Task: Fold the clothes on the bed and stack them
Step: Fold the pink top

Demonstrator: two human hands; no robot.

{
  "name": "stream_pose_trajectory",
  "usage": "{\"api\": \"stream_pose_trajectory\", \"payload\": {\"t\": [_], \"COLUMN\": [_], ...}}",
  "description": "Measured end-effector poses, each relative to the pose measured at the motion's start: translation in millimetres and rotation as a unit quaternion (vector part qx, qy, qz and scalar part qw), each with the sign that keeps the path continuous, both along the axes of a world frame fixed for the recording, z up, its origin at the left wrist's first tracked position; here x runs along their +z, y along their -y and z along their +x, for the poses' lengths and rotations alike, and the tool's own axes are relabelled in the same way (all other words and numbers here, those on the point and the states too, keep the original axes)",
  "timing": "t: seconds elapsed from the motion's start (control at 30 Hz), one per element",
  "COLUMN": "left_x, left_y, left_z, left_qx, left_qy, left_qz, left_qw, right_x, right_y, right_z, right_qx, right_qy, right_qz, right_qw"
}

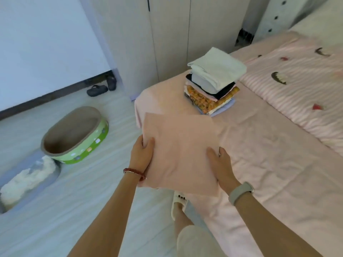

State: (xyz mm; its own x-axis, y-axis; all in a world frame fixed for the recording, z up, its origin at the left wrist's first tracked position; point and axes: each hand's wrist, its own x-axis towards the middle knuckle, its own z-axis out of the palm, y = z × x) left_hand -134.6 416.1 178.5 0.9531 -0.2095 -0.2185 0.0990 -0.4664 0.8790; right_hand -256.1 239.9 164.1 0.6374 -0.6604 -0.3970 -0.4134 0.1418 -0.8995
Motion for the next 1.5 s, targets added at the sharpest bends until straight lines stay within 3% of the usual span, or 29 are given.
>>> {"api": "stream_pose_trajectory", "payload": {"t": [0.17, 0.33, 0.7, 1.07, 1.23, 1.4, 1.43, 1.5], "left_x": [4, 31, 25, -55, -60, -50, -49, -50], "left_y": [82, 171, 386, 448, 433, 435, 436, 437], "left_z": [112, 213, 411, 470, 469, 466, 465, 464], "left_qx": [-0.092, -0.197, -0.421, -0.453, -0.475, -0.463, -0.469, -0.486], "left_qy": [-0.009, 0.039, 0.030, 0.001, -0.069, -0.028, -0.028, -0.034], "left_qz": [0.022, 0.023, -0.015, 0.068, 0.042, 0.014, 0.027, 0.064], "left_qw": [0.995, 0.979, 0.906, 0.889, 0.876, 0.886, 0.882, 0.871], "right_x": [-6, 17, 37, -15, -19, -11, -7, -3], "right_y": [56, 110, 241, 291, 287, 292, 291, 288], "right_z": [83, 156, 309, 362, 360, 353, 352, 352], "right_qx": [-0.088, -0.171, -0.355, -0.375, -0.373, -0.381, -0.365, -0.283], "right_qy": [0.002, 0.033, 0.035, -0.075, -0.079, -0.064, -0.099, -0.257], "right_qz": [0.028, 0.047, -0.022, 0.044, 0.037, 0.017, -0.011, -0.128], "right_qw": [0.996, 0.984, 0.934, 0.923, 0.924, 0.922, 0.926, 0.915]}}
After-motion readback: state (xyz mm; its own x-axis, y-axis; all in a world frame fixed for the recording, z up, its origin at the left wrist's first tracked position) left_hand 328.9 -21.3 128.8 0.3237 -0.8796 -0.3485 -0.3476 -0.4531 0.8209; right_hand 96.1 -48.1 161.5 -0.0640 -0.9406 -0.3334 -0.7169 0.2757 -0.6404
